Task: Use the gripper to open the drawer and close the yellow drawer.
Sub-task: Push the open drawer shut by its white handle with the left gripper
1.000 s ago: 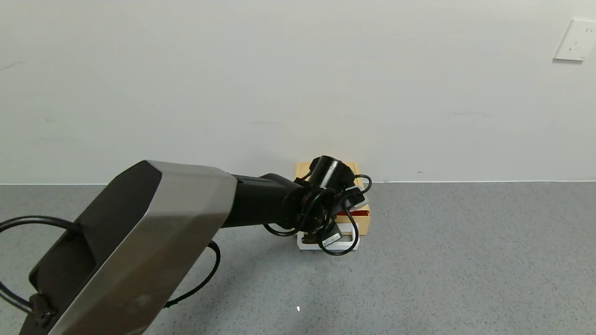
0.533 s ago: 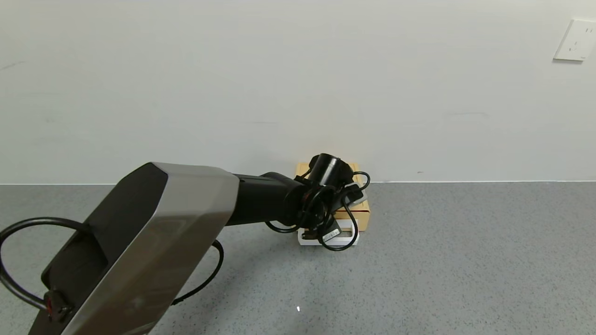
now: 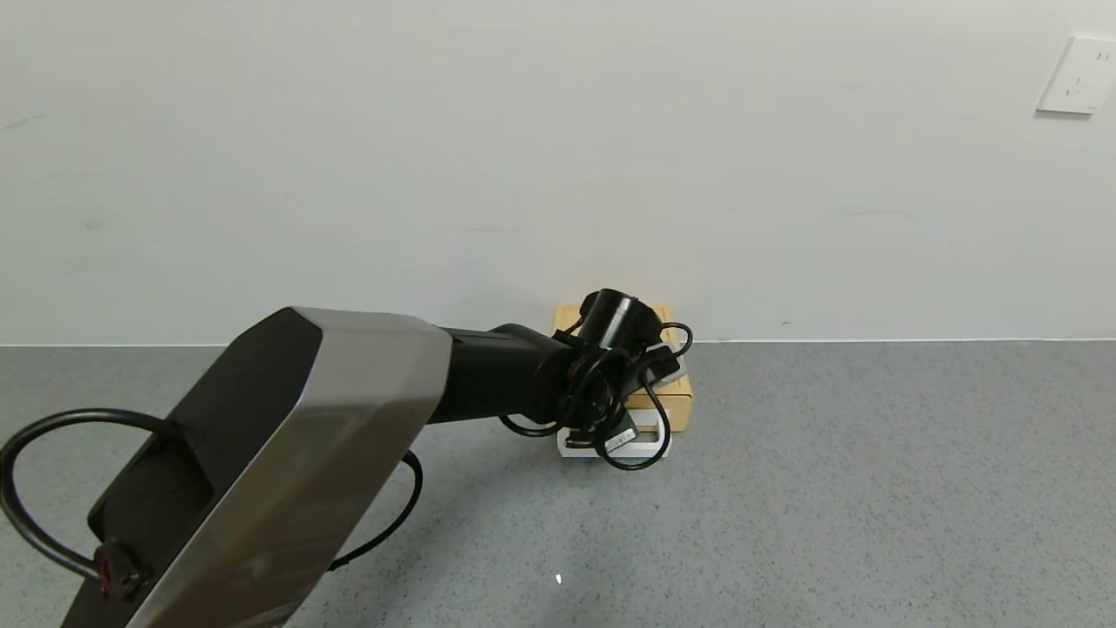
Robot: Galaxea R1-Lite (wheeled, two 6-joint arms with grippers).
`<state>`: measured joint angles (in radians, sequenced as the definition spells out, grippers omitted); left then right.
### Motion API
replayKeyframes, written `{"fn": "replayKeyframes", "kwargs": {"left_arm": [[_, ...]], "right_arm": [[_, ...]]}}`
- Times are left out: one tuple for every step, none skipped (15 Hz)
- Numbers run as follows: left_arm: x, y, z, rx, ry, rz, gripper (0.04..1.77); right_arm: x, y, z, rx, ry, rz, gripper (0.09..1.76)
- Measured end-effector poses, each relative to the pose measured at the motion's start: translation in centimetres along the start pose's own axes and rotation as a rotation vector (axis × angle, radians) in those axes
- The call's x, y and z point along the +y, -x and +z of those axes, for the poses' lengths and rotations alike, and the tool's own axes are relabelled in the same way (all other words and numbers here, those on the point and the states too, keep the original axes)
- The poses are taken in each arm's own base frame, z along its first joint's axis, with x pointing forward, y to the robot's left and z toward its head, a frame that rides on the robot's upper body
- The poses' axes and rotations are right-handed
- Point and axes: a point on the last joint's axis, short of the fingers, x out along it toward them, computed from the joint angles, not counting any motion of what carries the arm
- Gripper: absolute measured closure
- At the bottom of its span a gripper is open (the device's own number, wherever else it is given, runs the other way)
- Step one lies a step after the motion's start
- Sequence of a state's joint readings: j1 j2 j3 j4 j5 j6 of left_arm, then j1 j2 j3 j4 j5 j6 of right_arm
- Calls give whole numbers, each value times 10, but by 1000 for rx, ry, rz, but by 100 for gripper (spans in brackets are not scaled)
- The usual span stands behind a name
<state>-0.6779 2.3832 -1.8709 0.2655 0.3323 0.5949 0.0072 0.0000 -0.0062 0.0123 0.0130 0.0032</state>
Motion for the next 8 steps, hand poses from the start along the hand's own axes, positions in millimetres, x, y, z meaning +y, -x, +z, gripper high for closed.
{"fn": "replayKeyframes", "kwargs": {"left_arm": [[1,3,1,-4,1,4,170],[3,7,2,-7,2,6,170],[4,13,4,-10,0,5,170],[6,21,6,-13,-2,7,170],[8,30,9,-22,-1,13,170],[12,41,12,-36,2,22,170],[15,51,15,-52,8,31,170],[20,61,17,-71,19,41,170]], "right_arm": [[0,0,0,0,0,0,15],[0,0,0,0,0,0,15],[0,0,0,0,0,0,15],[0,0,0,0,0,0,15],[0,0,0,0,0,0,15],[0,0,0,0,0,0,15],[0,0,0,0,0,0,15],[0,0,0,0,0,0,15]]}}
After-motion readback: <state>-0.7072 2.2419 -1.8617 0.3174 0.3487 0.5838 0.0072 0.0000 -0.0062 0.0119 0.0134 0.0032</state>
